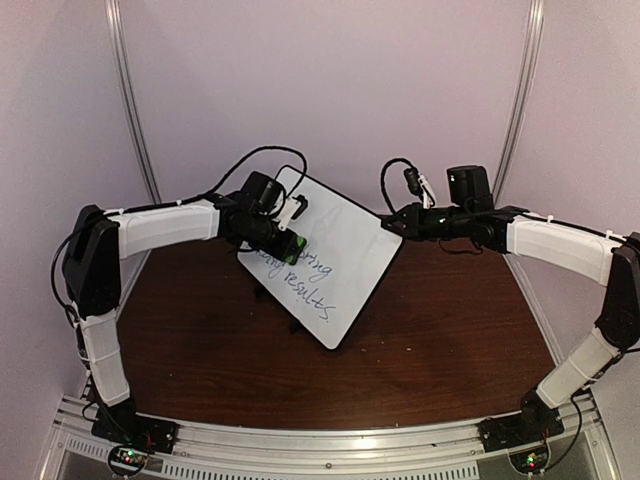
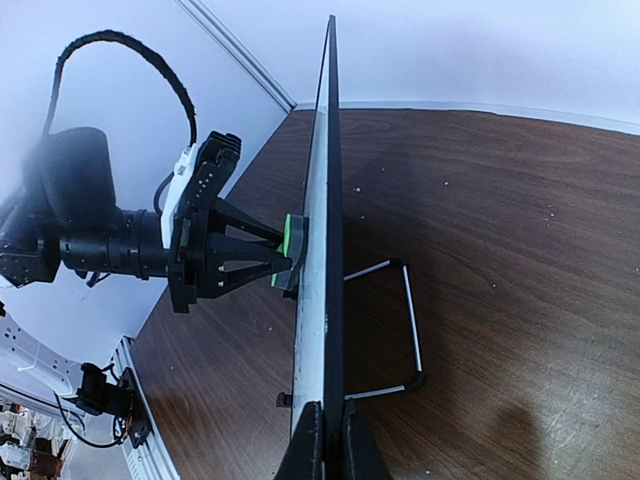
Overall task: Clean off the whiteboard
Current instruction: Erase the center of the whiteboard.
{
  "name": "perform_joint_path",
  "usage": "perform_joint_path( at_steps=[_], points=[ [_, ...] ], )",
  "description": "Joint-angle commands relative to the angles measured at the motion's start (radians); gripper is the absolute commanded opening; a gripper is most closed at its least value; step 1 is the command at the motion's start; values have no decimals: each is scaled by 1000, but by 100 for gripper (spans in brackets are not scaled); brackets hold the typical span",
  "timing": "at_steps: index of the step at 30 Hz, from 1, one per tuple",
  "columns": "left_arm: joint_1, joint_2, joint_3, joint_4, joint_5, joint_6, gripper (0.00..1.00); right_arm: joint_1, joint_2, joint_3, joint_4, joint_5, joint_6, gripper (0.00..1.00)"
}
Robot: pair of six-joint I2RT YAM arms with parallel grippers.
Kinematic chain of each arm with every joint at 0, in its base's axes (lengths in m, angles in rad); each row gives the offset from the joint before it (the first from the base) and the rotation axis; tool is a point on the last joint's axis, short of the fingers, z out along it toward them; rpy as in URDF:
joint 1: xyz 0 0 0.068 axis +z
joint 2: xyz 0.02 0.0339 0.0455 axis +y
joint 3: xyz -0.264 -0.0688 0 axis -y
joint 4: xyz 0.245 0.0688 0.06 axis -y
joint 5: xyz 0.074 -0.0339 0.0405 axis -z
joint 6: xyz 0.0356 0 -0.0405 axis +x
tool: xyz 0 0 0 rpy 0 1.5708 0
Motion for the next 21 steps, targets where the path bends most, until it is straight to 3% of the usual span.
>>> perform_joint_path(
  at_steps=[1, 10, 21],
  points=[
    [-39, 7, -137, 29, 29, -16, 6, 55, 0, 17, 32, -148, -108, 0],
    [-62, -35, -240, 72, 66, -35, 6, 55, -4, 14, 33, -149, -107, 0],
    [-61, 67, 68, -6, -13, 50, 6, 57, -4, 21, 28, -149, -108, 0]
  ],
)
